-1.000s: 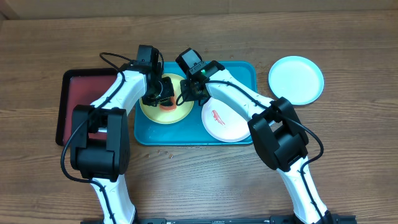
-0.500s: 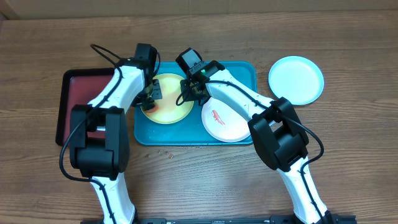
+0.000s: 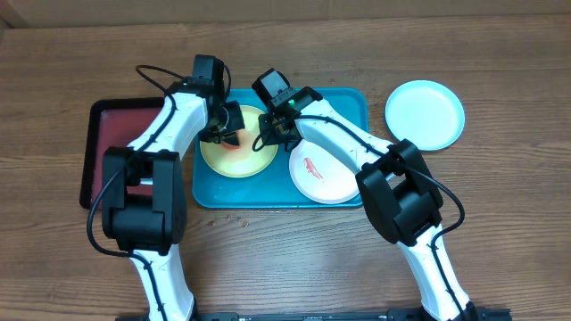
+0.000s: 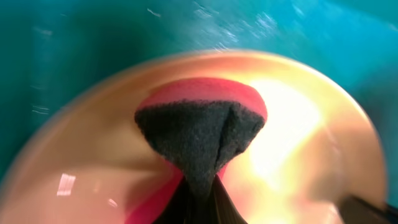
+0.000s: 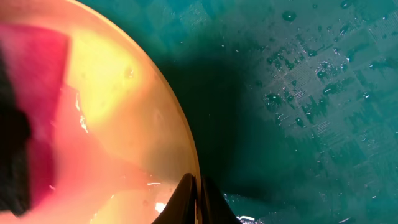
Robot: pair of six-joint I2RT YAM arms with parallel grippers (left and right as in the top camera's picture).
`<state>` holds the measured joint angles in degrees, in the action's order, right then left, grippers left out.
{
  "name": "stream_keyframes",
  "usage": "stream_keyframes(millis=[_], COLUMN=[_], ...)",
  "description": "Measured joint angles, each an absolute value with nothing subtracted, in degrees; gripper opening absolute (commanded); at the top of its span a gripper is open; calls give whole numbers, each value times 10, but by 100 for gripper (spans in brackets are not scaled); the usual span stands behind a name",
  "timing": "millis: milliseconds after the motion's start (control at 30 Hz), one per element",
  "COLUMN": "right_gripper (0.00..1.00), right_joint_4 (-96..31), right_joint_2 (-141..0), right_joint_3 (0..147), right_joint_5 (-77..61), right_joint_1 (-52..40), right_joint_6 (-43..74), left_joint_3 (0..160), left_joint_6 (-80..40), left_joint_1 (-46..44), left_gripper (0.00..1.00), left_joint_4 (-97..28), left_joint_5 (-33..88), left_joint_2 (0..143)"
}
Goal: Clean dirty plates on tray and stack at the side
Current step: 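Scrub the yellow plate with the sponge in the left gripper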
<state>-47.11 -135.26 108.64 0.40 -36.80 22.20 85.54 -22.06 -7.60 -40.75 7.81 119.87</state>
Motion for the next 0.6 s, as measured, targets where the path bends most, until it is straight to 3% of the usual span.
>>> stream_keyframes(millis=[300,600], right_gripper=[4,4], right_joint_4=[-472,-474], right_joint_2=[-1353,-1353], right_joint_3=[1086,1086], right_joint_5=[4,4], right_joint_1=[-368,-368], right_joint_6=[222,222], left_joint_3=[862,865], left_joint_6=[-184,-178], left_joint_1=[-108,-109], left_gripper=[4,5], left_joint_4=[-514,-575], left_joint_5=[95,-83], left_joint_2=[1199,1199])
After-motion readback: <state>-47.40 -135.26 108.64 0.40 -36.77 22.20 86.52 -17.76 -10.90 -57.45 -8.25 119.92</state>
